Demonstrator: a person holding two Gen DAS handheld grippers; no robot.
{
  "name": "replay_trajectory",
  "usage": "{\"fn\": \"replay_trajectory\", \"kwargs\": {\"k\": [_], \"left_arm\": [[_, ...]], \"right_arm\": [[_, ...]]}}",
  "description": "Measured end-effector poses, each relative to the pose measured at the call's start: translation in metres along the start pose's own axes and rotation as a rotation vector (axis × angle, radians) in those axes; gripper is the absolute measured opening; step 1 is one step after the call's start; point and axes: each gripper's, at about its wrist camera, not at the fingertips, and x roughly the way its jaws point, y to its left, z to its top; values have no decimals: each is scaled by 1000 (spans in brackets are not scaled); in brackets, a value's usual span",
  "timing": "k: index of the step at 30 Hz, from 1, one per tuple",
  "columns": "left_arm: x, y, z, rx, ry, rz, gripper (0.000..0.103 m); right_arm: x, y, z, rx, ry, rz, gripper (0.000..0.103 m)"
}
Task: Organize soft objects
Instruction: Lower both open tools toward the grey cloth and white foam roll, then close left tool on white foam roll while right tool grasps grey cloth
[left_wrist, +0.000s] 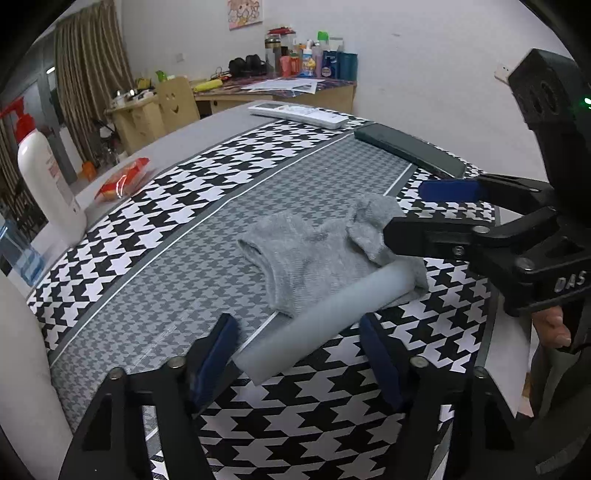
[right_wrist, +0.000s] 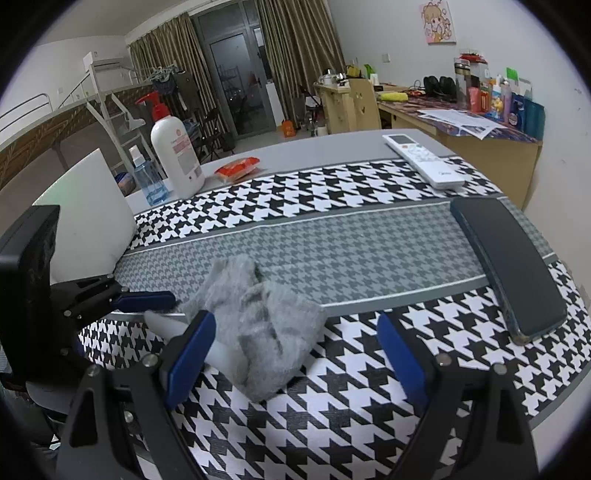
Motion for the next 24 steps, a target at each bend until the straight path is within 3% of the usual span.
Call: {"fn": "replay_trajectory", "kwargs": {"k": [11,15,18,23,24], "left_arm": [[-13,-2,-10,25,1,-13,25],[-14,-2,-13,29,-7,-21,17],[-15,2,-13,4,-10,-21,10],[-17,5,-14,-9,-20,-25,10],[-17,6,-15,-9,-21,-23,10]], "right_arm": [[9,-2,-1,-6,54,-28,92],[13,-2,-1,-1,68,-33,92],[15,1,-2,-15,81,-49,81],[17,7,-1,-39,84,-59,68],[17,8,-1,-42,84,-61,60]]}}
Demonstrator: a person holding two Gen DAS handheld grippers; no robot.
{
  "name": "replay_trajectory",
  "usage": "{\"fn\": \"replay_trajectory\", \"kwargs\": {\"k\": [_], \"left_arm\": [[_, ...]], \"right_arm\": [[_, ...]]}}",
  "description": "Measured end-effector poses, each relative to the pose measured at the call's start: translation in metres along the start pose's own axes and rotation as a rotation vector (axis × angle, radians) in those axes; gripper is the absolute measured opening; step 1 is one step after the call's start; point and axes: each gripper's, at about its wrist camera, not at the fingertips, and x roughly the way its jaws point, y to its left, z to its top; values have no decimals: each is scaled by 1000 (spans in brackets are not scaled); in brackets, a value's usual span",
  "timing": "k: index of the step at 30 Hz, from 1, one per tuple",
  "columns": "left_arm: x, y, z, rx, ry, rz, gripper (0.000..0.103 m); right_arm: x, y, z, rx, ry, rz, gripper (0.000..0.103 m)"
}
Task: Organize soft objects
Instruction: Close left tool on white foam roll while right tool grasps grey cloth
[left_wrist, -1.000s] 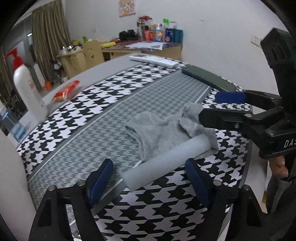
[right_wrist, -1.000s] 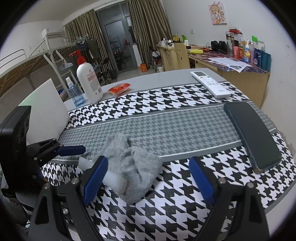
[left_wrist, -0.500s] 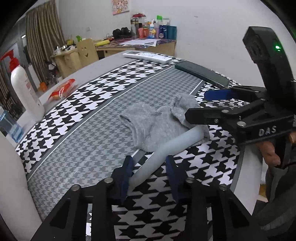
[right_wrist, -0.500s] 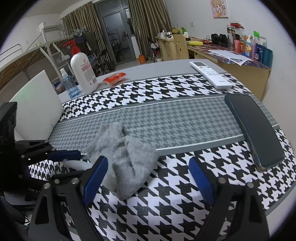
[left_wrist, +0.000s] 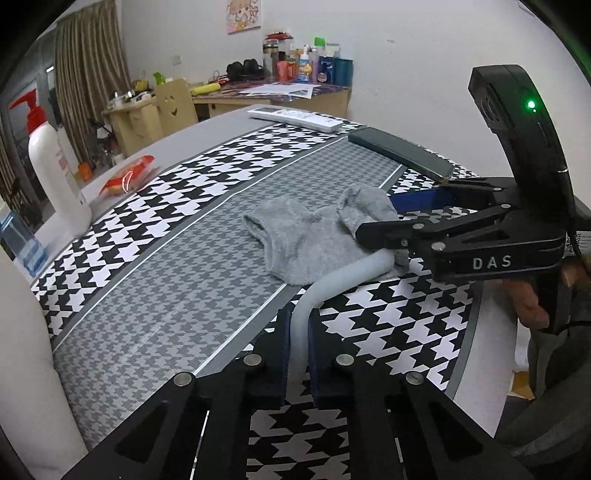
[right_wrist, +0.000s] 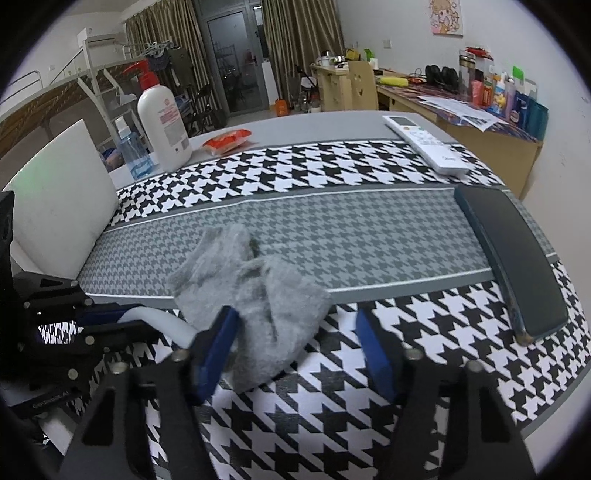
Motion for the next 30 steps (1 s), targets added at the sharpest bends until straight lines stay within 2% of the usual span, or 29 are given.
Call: {"fn": "replay_trajectory", "kwargs": {"k": [2,5,12,30], "left_arm": [[-1,2,0,-12,-3,5,10],[-3,7,-2,-27,-6,6,10],[-5,6,-3,-34,-20,16,10],[-22,18,-5,-128,-64,92,10]], "right_arm": [[0,2,0,-7,7,1,49],[0,4,0,-12,10,7,37],[-1,9,0,-15,9,1,24],[-19,21,1,-14,-39,-5,17]]}}
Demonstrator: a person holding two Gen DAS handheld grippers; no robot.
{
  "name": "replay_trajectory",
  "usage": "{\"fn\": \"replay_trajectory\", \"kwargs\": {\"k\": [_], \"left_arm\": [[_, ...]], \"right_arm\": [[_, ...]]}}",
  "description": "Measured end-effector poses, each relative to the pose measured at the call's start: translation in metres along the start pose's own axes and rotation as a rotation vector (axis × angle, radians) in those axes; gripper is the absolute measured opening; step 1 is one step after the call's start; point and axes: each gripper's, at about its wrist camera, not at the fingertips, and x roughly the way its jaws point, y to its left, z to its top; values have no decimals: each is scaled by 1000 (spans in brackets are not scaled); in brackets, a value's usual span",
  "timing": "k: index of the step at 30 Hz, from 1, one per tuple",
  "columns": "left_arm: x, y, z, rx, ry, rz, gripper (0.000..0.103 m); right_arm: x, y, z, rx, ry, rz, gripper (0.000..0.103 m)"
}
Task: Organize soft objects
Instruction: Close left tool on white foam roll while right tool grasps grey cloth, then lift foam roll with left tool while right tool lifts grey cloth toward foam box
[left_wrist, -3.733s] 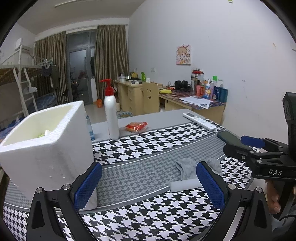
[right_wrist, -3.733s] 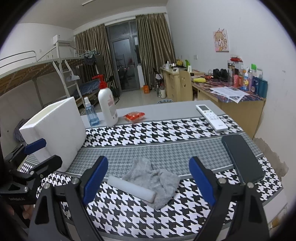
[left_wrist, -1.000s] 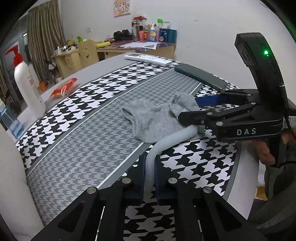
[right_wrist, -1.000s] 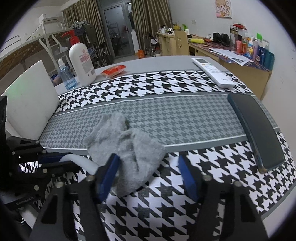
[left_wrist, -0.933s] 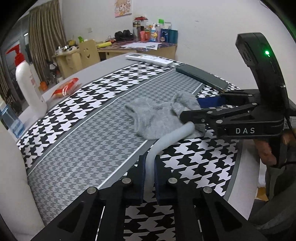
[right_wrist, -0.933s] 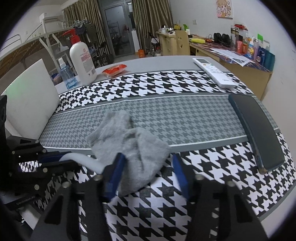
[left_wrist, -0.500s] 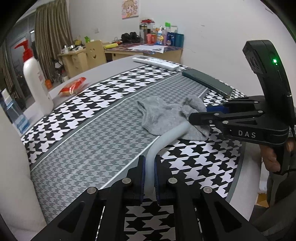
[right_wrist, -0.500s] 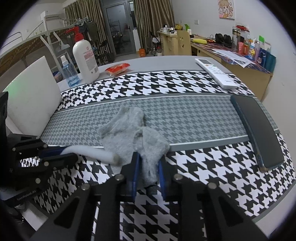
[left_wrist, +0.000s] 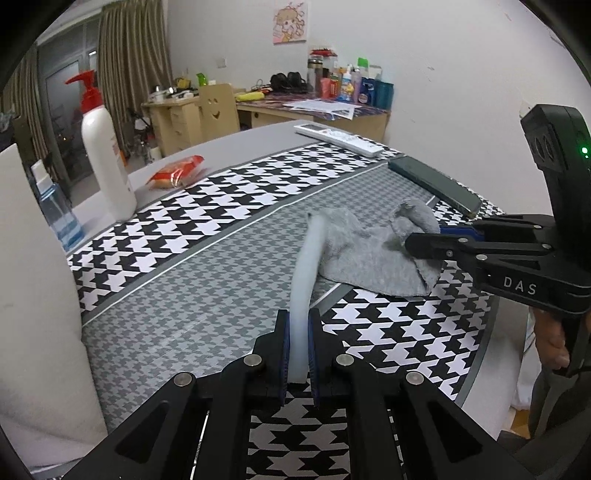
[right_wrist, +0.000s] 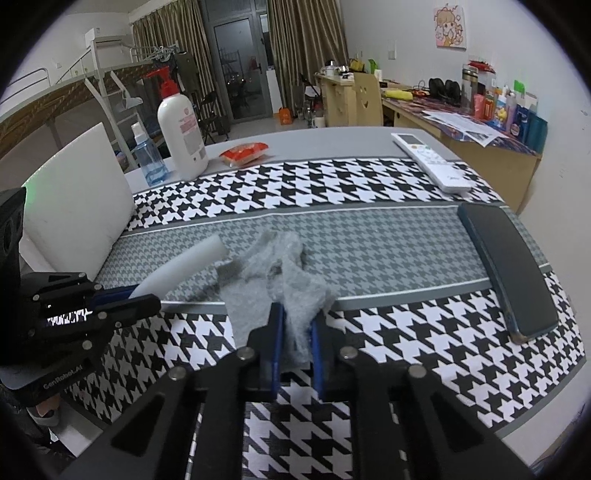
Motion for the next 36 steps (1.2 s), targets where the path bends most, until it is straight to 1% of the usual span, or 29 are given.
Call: {"fn": "replay_trajectory", "kwargs": {"k": [6,11,18,22,26,36], "left_arm": [[-6,3,1,-31,-4,40,10],[-16,1,4,-42,-32,67,10],[-27,1,7,-47,-62,88,10],[-34,3,6,-67,-82,119,10],[-41,4,3,-80,-98,124,10],[-68,2,2,-67,-161,143,10]], "right_arm": [[-6,3,1,0,-18,0,17],[-12,7,2,-2,-39,-3,16],[-23,12,6,-8,-71,-5,16],[-29,16,8,-14,-90,0,16],[-32,20,10,-19,-103,1,16],[-45,29,18,-32,-149,3,16]]}}
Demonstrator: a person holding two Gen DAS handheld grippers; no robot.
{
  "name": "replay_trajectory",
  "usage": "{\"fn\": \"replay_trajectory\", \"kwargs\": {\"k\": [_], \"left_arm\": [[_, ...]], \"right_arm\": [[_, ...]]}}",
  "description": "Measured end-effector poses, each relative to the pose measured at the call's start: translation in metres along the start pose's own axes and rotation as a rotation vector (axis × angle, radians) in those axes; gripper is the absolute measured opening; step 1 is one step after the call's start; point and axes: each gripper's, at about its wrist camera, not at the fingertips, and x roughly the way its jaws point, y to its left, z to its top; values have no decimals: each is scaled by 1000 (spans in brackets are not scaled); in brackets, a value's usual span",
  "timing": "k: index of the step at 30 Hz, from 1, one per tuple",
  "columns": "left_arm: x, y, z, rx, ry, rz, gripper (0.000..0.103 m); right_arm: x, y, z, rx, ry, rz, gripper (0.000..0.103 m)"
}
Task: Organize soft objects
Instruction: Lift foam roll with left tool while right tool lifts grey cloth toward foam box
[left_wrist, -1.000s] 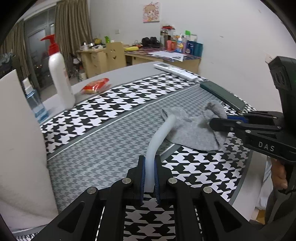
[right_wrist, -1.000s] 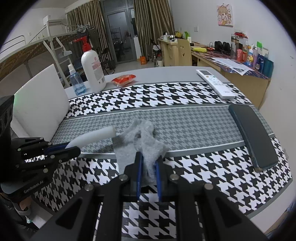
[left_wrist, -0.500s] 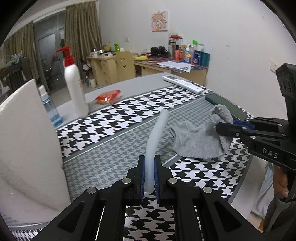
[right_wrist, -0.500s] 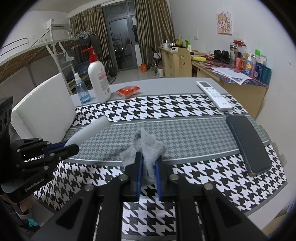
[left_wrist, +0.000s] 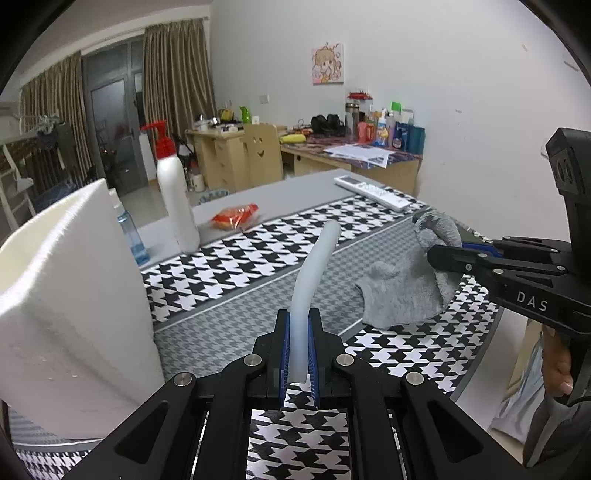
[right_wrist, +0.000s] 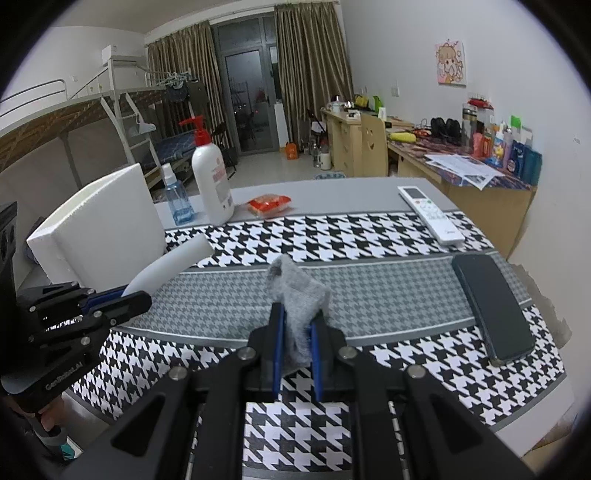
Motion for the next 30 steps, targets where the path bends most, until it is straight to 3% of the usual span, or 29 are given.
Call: {"fn": "replay_trajectory", "kwargs": {"k": [30], "left_arm": [[-40,27,23,-40,-125,81,10]], "right_arm": [[-21,25,36,-52,-128,30,15]]}}
